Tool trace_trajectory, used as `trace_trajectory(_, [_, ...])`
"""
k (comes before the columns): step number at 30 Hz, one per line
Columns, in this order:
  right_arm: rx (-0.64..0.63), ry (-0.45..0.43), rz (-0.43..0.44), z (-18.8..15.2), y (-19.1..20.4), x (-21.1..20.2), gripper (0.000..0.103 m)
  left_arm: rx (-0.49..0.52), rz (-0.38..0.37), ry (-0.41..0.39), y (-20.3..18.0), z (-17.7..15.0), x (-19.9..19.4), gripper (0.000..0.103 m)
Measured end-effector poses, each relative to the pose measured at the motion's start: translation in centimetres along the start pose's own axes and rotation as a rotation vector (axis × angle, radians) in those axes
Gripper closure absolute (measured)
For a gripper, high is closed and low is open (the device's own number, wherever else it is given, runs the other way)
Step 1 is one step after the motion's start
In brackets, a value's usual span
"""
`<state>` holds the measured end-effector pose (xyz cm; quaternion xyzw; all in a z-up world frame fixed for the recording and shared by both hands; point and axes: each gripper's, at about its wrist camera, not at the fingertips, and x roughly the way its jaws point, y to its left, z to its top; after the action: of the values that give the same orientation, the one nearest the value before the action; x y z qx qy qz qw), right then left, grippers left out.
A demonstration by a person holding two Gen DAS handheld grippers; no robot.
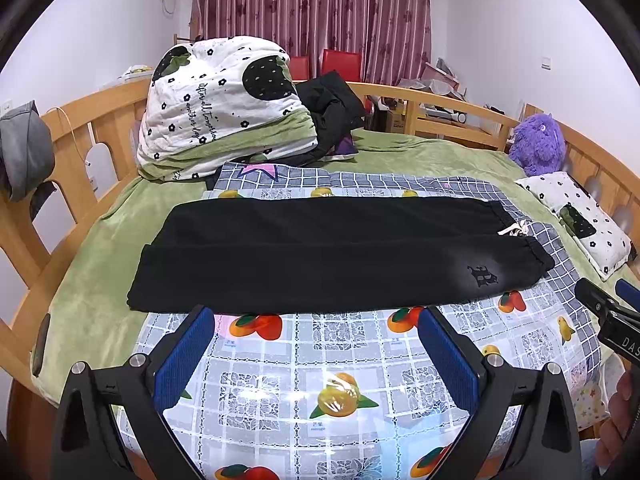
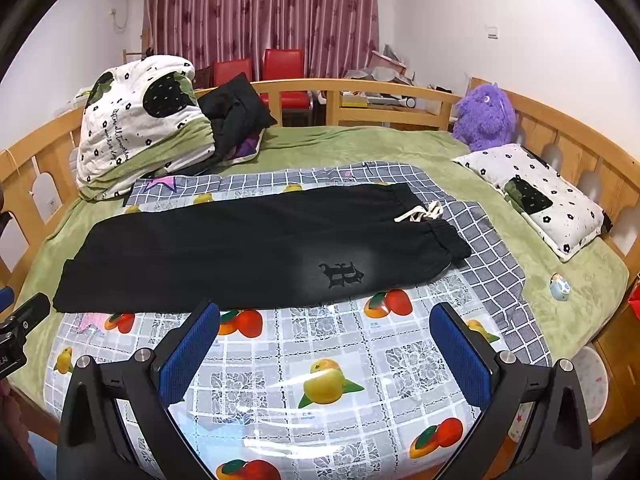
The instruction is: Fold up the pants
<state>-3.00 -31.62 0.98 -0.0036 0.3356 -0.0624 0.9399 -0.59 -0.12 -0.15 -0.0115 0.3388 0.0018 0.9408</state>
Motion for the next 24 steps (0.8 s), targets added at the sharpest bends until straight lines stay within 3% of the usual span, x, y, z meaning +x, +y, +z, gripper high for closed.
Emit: trace_trajectory(24, [-0.013, -0.008, 0.003, -0.15, 0.7, -0.03, 0.0, -0.009, 0.001, 0.003, 0.54, -0.08, -0.05, 0.0])
